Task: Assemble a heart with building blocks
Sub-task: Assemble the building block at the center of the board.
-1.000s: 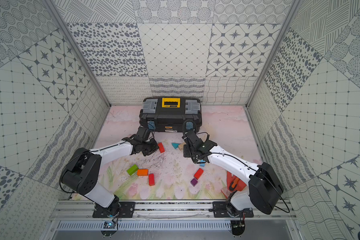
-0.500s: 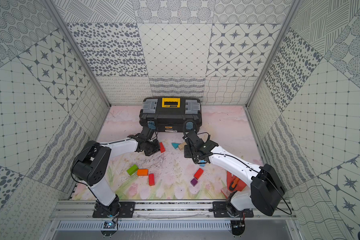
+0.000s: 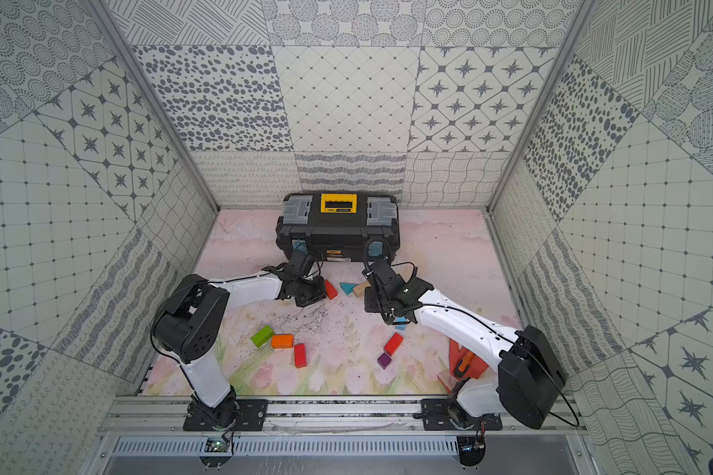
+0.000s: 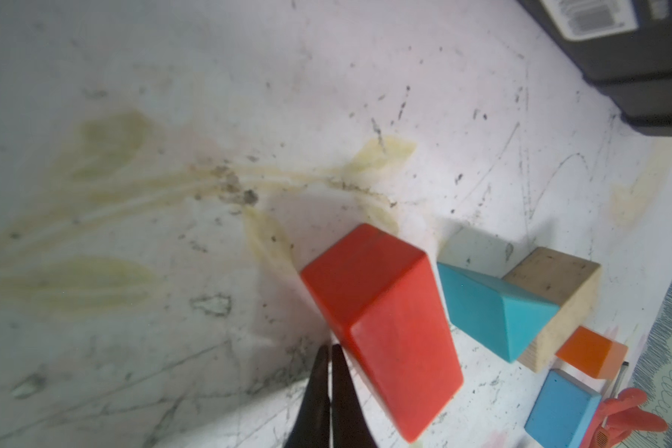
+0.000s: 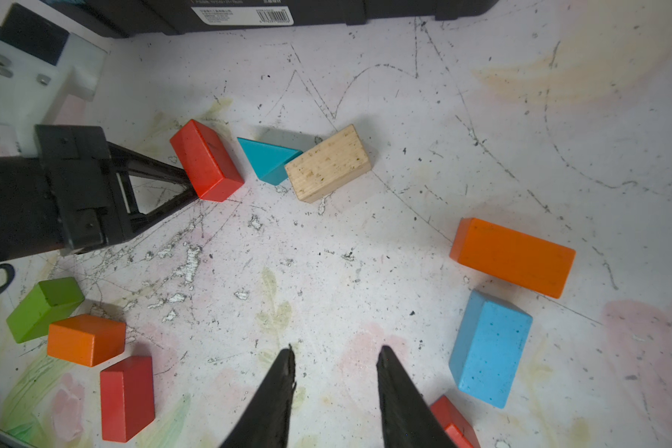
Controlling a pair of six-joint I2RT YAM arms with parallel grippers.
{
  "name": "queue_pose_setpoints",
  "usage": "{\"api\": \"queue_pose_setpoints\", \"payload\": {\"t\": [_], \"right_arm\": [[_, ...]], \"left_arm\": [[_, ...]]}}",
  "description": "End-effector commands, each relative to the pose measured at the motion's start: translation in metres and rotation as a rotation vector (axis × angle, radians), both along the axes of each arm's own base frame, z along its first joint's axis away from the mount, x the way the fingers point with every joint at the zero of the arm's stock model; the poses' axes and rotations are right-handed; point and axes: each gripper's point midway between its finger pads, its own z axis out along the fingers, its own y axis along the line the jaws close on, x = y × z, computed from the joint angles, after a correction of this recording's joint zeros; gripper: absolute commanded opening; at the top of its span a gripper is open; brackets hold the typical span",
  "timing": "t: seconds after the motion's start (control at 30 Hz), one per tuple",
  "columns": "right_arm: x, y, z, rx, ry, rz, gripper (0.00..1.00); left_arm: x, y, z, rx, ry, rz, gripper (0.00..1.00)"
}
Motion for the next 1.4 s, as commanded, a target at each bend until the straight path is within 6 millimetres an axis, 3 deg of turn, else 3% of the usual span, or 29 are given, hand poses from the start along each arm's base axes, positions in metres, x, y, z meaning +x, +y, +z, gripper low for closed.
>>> {"api": "queue_pose_setpoints", "payload": {"t": [0.0,0.17,0.6,0.9,1.37], "right_arm": [[0.002,0.003,0.007,0.037,-0.018,-0.012,0.39],[0.001,0.002,0.006,0.035,-0.018,-0.012,0.39],[0.0,0.0,0.009,0.038,-0.023,-0.015,0.39],[0.002,0.003,0.011,0.041,-0.026,-0.014,0.39],[0.004,0.001,0.01,0.036,-0.032,-0.022,0.39]], "left_arm": [[-0.013,-0.004,-0.007,-0.015,0.046,-0.021,0.02],[-0.013,-0.009,-0.005,-0.039,0.047,-0.018,0.08],[-0.005,0.008,0.002,0.085,0.009,-0.034,0.08],[0.01,0.009,0.005,0.129,-0.013,-0.036,0.08],[0.005,-0.007,0.002,0.061,0.024,-0.04,0.07]]}}
